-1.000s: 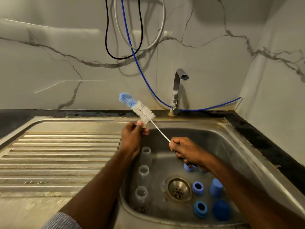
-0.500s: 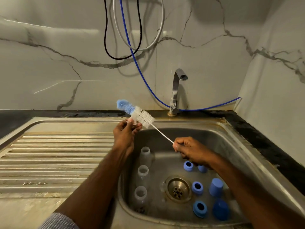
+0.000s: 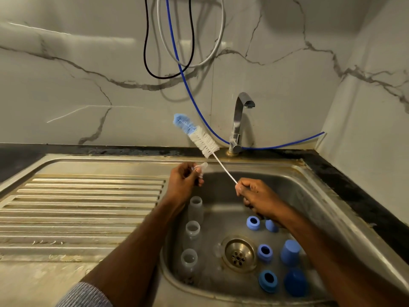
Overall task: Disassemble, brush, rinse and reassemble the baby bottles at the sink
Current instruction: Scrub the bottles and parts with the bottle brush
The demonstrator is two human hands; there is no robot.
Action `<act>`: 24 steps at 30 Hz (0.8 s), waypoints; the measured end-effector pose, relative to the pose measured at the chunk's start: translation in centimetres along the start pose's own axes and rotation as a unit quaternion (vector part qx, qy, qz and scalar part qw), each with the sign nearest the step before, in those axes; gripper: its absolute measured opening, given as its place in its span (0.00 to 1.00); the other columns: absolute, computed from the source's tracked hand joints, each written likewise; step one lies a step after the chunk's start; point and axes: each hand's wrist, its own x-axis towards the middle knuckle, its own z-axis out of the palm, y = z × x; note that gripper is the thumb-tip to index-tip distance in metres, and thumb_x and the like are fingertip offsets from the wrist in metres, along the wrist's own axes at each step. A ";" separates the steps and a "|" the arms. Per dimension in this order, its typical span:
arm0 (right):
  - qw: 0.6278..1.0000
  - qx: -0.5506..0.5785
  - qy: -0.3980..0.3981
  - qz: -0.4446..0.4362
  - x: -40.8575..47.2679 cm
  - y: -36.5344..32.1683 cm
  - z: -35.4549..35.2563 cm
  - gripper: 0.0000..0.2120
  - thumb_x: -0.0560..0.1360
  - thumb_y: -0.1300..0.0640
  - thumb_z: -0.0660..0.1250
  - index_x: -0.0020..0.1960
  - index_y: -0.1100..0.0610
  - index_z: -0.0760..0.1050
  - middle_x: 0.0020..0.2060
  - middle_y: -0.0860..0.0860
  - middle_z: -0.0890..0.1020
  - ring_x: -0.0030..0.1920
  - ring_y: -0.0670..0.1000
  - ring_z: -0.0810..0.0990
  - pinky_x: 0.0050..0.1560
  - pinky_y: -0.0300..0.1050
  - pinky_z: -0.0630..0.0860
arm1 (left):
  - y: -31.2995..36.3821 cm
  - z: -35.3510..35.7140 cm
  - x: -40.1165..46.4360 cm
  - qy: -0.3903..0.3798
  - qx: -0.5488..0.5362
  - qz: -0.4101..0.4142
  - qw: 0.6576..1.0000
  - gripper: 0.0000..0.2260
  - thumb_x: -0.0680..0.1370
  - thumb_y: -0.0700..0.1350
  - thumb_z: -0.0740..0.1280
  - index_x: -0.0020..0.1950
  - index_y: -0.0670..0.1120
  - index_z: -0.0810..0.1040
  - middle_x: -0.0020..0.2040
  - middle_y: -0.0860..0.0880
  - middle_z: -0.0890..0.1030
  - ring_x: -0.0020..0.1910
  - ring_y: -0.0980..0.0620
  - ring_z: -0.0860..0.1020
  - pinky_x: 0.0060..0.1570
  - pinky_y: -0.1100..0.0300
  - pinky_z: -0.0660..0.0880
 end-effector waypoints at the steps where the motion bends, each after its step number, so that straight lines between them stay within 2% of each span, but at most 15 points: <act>1: 1.000 0.000 -0.011 0.005 -0.1 0.0 0.0 0.13 0.83 0.54 0.59 0.43 0.58 0.73 0.26 0.49 0.67 0.23 0.43 0.61 0.22 0.37 0.59 | 0.0 0.1 0.0 0.007 -0.006 -0.002 1.000 0.07 0.83 0.40 0.64 0.54 0.38 0.78 0.42 0.42 0.82 0.39 0.50 0.81 0.43 0.59 0.81; 4: 0.998 -0.001 -0.062 0.018 -0.3 0.0 -0.2 0.14 0.83 0.53 0.59 0.45 0.61 0.73 0.28 0.50 0.67 0.25 0.45 0.60 0.24 0.40 0.57 | 0.0 0.2 0.3 0.056 -0.052 -0.017 0.997 0.06 0.83 0.41 0.63 0.54 0.40 0.78 0.42 0.44 0.82 0.39 0.51 0.80 0.42 0.59 0.81; 8: 0.996 -0.020 -0.088 0.019 -0.5 0.1 -0.4 0.13 0.83 0.54 0.59 0.44 0.58 0.75 0.27 0.49 0.69 0.25 0.46 0.61 0.25 0.41 0.58 | 0.2 -1.4 1.2 0.130 -0.158 -0.065 0.977 0.08 0.84 0.41 0.61 0.57 0.41 0.78 0.46 0.42 0.83 0.40 0.51 0.81 0.44 0.57 0.82; 10: 0.997 -0.021 -0.079 0.011 -0.5 0.1 -0.2 0.13 0.84 0.53 0.59 0.45 0.59 0.75 0.27 0.49 0.69 0.25 0.45 0.62 0.24 0.39 0.59 | 0.2 -1.5 1.0 0.116 -0.160 -0.062 0.978 0.08 0.84 0.42 0.62 0.57 0.40 0.78 0.47 0.42 0.82 0.41 0.51 0.81 0.45 0.56 0.82; 13: 0.999 -0.011 -0.043 -0.005 -0.2 -0.1 0.4 0.14 0.84 0.55 0.59 0.46 0.63 0.74 0.27 0.49 0.68 0.25 0.44 0.63 0.24 0.36 0.60 | 0.1 -0.2 0.2 0.044 -0.075 -0.024 0.996 0.08 0.83 0.42 0.62 0.57 0.41 0.78 0.46 0.43 0.81 0.41 0.51 0.80 0.45 0.58 0.80; 15: 1.000 -0.009 -0.020 -0.014 -0.1 -0.1 0.6 0.13 0.83 0.56 0.60 0.44 0.62 0.74 0.26 0.47 0.68 0.26 0.44 0.64 0.25 0.35 0.62 | 0.4 0.8 0.0 0.015 -0.071 -0.019 0.997 0.08 0.83 0.41 0.62 0.58 0.40 0.78 0.46 0.43 0.80 0.40 0.51 0.80 0.44 0.59 0.80; 19: 0.998 -0.021 0.027 -0.044 0.3 0.4 0.6 0.14 0.83 0.55 0.61 0.39 0.55 0.74 0.25 0.44 0.71 0.27 0.43 0.67 0.31 0.38 0.67 | 0.2 0.5 0.4 0.026 -0.114 -0.027 0.993 0.08 0.83 0.42 0.64 0.57 0.40 0.79 0.43 0.44 0.81 0.40 0.51 0.80 0.45 0.58 0.80; 22: 0.998 -0.018 0.044 -0.043 0.3 0.2 0.4 0.14 0.83 0.54 0.61 0.41 0.59 0.74 0.25 0.45 0.70 0.27 0.43 0.66 0.27 0.34 0.65 | -0.1 -0.1 0.7 0.055 -0.171 -0.053 0.982 0.07 0.82 0.42 0.64 0.56 0.40 0.78 0.42 0.45 0.83 0.41 0.50 0.82 0.46 0.56 0.81; 24: 0.999 -0.013 0.018 -0.027 0.1 0.1 0.3 0.14 0.83 0.54 0.60 0.43 0.62 0.73 0.26 0.47 0.68 0.25 0.43 0.64 0.24 0.32 0.62 | 0.0 0.0 0.7 0.060 -0.198 -0.061 0.976 0.08 0.82 0.41 0.64 0.57 0.39 0.78 0.44 0.45 0.84 0.41 0.51 0.83 0.45 0.57 0.81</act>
